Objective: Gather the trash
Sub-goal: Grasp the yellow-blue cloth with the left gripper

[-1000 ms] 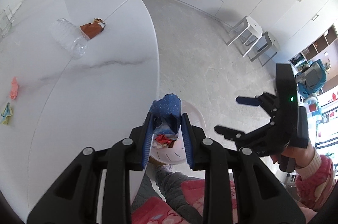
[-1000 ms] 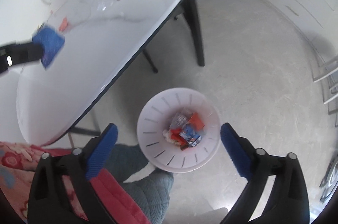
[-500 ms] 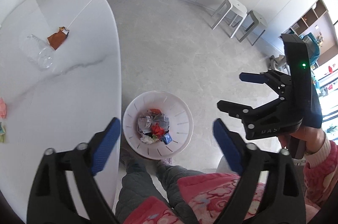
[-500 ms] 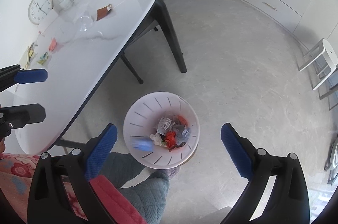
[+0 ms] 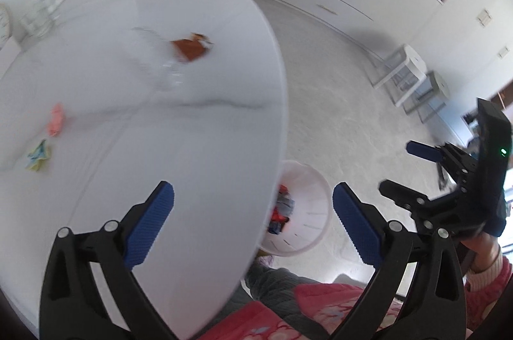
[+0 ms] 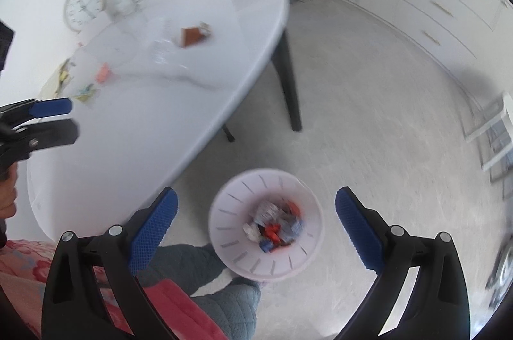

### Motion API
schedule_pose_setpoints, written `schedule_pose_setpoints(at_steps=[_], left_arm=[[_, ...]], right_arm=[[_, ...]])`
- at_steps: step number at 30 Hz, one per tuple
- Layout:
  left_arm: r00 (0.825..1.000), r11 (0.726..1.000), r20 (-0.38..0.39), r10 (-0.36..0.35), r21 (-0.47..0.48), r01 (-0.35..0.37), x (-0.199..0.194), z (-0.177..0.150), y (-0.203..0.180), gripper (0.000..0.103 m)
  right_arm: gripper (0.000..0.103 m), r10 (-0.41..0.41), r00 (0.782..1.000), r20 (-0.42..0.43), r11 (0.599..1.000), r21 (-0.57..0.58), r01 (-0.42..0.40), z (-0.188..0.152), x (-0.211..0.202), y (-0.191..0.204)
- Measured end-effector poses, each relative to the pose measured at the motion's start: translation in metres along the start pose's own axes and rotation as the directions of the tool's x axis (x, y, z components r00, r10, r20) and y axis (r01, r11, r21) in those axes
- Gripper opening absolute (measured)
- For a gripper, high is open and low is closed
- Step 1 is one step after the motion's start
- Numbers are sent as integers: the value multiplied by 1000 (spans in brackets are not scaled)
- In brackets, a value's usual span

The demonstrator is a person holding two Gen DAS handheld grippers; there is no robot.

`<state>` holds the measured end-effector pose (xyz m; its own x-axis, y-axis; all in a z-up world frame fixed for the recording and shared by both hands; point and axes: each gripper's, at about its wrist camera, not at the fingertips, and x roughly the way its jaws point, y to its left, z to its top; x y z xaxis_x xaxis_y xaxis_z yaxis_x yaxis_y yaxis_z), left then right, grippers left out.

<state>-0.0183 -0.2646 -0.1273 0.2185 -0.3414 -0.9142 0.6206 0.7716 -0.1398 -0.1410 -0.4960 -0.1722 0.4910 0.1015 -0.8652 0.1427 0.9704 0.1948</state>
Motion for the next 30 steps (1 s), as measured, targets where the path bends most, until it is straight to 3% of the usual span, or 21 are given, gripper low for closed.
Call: schedule_pose_setpoints(at_steps=[4, 12, 19, 30], left_arm=[[997, 990, 36, 67, -125, -62, -16, 1, 60, 95], [971, 920, 52, 234, -336, -204, -39, -18, 183, 95], [962, 857, 54, 267, -470, -211, -34, -30, 261, 95], [962, 822, -20, 273, -515, -244, 35, -10, 338, 93]], right_arm=[[101, 65, 998, 25, 993, -101, -62, 36, 9, 49], [101, 152, 988, 6, 950, -277, -144, 95, 41, 146], [101, 174, 985, -16, 936, -308, -170, 133, 74, 209], [101, 160, 982, -98, 945, -272, -181, 156, 128, 242]])
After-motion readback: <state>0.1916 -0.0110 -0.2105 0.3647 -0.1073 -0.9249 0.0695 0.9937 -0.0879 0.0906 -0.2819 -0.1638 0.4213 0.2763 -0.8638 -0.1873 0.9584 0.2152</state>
